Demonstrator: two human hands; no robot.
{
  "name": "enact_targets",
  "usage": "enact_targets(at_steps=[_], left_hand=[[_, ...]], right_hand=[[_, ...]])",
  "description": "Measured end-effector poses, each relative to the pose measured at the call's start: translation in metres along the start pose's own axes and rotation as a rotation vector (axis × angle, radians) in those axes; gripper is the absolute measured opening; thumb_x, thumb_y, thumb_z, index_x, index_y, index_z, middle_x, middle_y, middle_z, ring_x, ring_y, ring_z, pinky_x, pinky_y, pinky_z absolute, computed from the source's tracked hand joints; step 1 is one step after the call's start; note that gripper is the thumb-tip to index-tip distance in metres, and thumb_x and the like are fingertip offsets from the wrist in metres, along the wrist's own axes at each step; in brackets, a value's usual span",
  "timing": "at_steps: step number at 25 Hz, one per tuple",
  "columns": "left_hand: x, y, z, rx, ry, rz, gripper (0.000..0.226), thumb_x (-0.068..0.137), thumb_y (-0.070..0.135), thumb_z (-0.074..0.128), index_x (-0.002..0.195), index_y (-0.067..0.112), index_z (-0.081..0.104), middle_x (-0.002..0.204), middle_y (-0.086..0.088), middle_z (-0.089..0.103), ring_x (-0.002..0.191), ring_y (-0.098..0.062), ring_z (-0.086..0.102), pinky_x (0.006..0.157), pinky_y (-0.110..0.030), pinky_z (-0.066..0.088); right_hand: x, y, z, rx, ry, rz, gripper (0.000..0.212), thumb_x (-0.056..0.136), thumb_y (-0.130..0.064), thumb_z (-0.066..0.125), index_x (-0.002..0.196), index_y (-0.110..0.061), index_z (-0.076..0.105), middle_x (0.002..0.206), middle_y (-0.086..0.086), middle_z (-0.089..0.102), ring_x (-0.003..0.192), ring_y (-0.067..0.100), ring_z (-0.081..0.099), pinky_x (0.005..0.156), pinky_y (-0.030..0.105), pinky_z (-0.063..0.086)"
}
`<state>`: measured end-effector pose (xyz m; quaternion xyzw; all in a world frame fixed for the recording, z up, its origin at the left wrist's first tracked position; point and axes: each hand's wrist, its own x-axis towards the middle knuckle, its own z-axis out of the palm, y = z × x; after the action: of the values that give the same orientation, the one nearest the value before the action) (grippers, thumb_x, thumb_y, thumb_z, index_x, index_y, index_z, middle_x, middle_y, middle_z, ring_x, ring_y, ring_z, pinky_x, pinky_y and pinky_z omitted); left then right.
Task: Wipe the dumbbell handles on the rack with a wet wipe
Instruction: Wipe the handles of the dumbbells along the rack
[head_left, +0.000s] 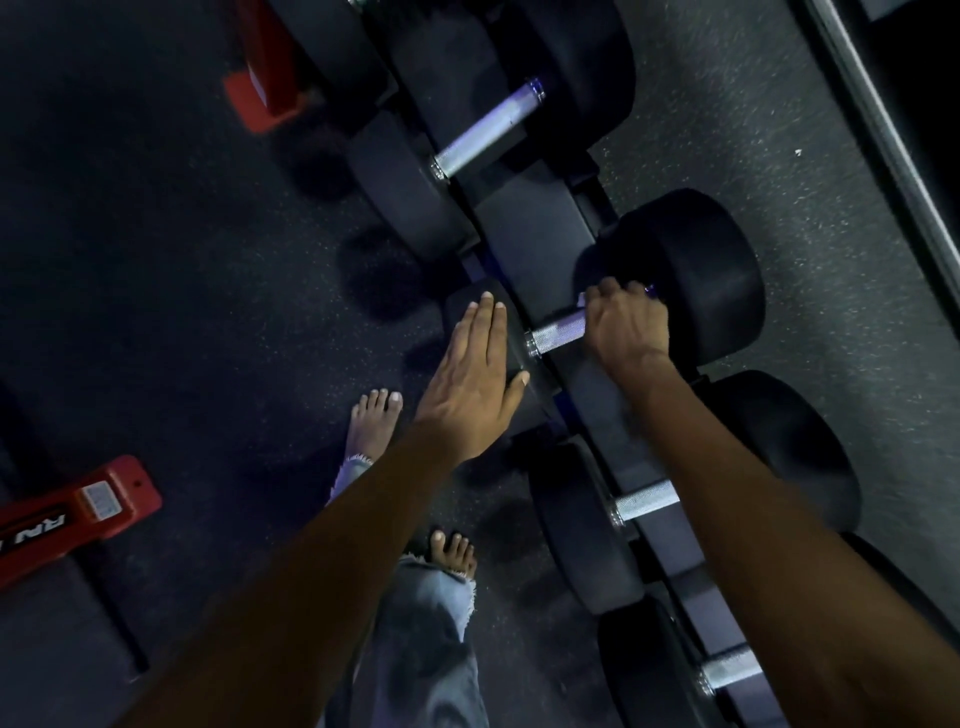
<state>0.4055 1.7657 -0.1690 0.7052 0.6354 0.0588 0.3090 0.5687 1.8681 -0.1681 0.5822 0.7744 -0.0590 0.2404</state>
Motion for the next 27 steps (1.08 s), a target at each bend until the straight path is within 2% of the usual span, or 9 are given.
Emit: enact_targets(at_steps=[4,8,11,13,15,18,20,23,27], left_hand=[[0.001,-0.001,0.001,-0.004,0.005,0.007,0.07,0.1,0.037,0.034,0.148,-0.002,0.002,0.157,-0.018,-0.004,0.146,-0.027,-0.004,0.12,-0.035,0.007],[0.001,-0.003,0.005,0.032,0.049,0.019,0.07,0.096,0.041,0.026,0.147,-0.005,0.01,0.156,-0.022,0.007,0.145,-0.032,0.007,0.118,-0.036,0.011],[0.001,-0.002,0.005,0.045,0.06,0.018,0.072,0.093,0.042,0.023,0.146,-0.006,0.014,0.155,-0.024,0.01,0.144,-0.033,0.011,0.118,-0.038,0.014],[0.001,-0.001,0.004,0.04,0.058,0.011,0.072,0.093,0.042,0.02,0.146,-0.006,0.014,0.155,-0.023,0.01,0.145,-0.033,0.01,0.118,-0.038,0.015],[0.002,-0.001,0.005,0.04,0.06,0.008,0.071,0.094,0.041,0.024,0.146,-0.006,0.015,0.155,-0.023,0.011,0.144,-0.033,0.012,0.118,-0.038,0.016],[0.002,-0.003,0.004,0.051,0.068,0.016,0.069,0.095,0.039,0.029,0.146,-0.006,0.017,0.155,-0.023,0.013,0.144,-0.033,0.014,0.117,-0.038,0.018],[0.002,-0.004,0.004,0.041,0.054,0.024,0.069,0.096,0.038,0.033,0.146,-0.005,0.015,0.156,-0.022,0.01,0.145,-0.032,0.012,0.118,-0.038,0.016],[0.002,-0.006,0.004,0.032,0.05,0.026,0.07,0.095,0.038,0.035,0.147,-0.005,0.015,0.156,-0.021,0.01,0.145,-0.031,0.01,0.118,-0.039,0.018],[0.001,-0.006,0.003,0.025,0.022,0.028,0.07,0.097,0.037,0.037,0.147,-0.004,0.011,0.157,-0.021,0.006,0.145,-0.03,0.007,0.118,-0.04,0.017]], right_hand=[[0.006,0.008,-0.001,0.019,-0.012,0.057,0.035,0.102,-0.021,0.027,0.12,-0.007,0.053,0.124,0.012,0.053,0.104,0.034,0.059,0.066,0.034,0.037],[-0.001,-0.006,0.009,0.106,-0.054,-0.077,0.032,0.102,-0.025,0.032,0.122,-0.015,0.054,0.124,0.006,0.053,0.104,0.032,0.06,0.065,0.034,0.041],[-0.026,-0.024,0.023,0.172,0.14,-0.174,0.022,0.088,-0.017,0.052,0.106,-0.017,0.064,0.109,0.0,0.063,0.096,0.029,0.059,0.053,0.031,0.046],[-0.044,-0.036,0.037,0.256,0.253,-0.083,0.011,0.076,-0.009,0.065,0.086,-0.013,0.069,0.092,0.001,0.067,0.084,0.029,0.059,0.045,0.026,0.042],[-0.052,-0.045,0.052,0.474,0.271,0.018,0.007,0.072,-0.003,0.07,0.077,-0.008,0.067,0.081,0.006,0.065,0.074,0.03,0.06,0.047,0.026,0.038],[-0.047,-0.049,0.055,0.838,0.274,0.184,0.009,0.084,-0.007,0.059,0.082,-0.006,0.068,0.078,0.014,0.067,0.069,0.031,0.064,0.056,0.027,0.043],[-0.042,-0.047,0.05,0.968,0.318,0.354,0.012,0.087,-0.011,0.059,0.083,-0.006,0.069,0.076,0.015,0.069,0.068,0.03,0.066,0.058,0.027,0.042],[-0.037,-0.039,0.04,0.979,0.402,0.595,0.013,0.088,-0.013,0.06,0.087,-0.004,0.069,0.083,0.017,0.072,0.077,0.034,0.067,0.064,0.032,0.043],[-0.028,-0.013,0.03,0.919,0.419,0.835,0.019,0.09,-0.019,0.054,0.102,-0.009,0.066,0.096,0.02,0.07,0.091,0.039,0.064,0.076,0.04,0.048]])
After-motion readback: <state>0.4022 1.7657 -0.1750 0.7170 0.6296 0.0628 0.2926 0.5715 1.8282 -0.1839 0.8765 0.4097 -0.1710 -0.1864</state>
